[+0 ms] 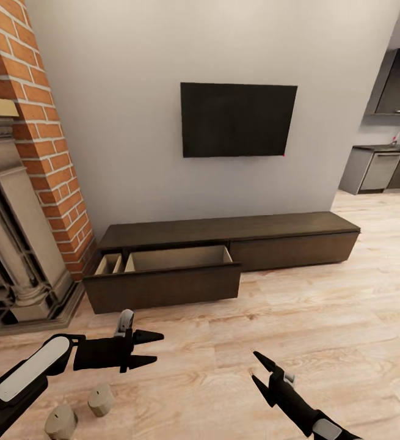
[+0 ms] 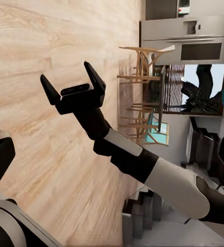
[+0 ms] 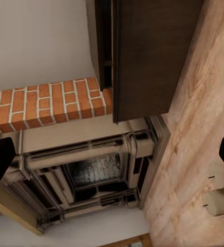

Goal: Place each of the two pumpkins and all three candles from the living room inside a cabinet in the living room (use any cabinet), then make sure every cabinet is closed, and position the cauldron so it is next to a table in the living room.

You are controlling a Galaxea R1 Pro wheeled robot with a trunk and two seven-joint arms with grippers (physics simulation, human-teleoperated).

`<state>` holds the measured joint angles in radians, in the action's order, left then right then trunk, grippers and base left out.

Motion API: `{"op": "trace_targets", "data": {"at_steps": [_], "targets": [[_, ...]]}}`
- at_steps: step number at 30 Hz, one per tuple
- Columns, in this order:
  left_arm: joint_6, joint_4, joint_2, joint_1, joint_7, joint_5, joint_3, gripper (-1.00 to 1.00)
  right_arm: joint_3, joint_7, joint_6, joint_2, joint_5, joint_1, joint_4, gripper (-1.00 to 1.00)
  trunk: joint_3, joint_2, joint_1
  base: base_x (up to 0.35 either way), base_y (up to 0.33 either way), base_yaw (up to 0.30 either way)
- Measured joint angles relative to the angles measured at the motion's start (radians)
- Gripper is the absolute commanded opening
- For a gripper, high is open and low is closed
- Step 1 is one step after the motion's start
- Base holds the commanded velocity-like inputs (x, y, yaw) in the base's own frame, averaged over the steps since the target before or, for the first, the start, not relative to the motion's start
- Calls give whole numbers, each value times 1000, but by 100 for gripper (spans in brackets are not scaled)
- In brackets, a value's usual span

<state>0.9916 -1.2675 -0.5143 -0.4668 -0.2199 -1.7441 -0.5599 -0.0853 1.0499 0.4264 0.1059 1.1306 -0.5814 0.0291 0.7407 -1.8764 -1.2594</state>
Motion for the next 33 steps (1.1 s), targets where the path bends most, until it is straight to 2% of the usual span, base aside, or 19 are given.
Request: {"op": "trace_targets", "data": {"at_steps": [21, 33], "targets": [[0, 0, 1, 0, 1, 0, 1, 100, 0, -1, -3, 1, 1, 0, 9, 100, 29, 0, 0, -14, -5, -147], [-7, 0, 4, 0, 18, 27, 3, 100, 3, -3, -153, 1, 7, 2, 13, 100, 45, 0, 0, 0, 0, -147]]}}
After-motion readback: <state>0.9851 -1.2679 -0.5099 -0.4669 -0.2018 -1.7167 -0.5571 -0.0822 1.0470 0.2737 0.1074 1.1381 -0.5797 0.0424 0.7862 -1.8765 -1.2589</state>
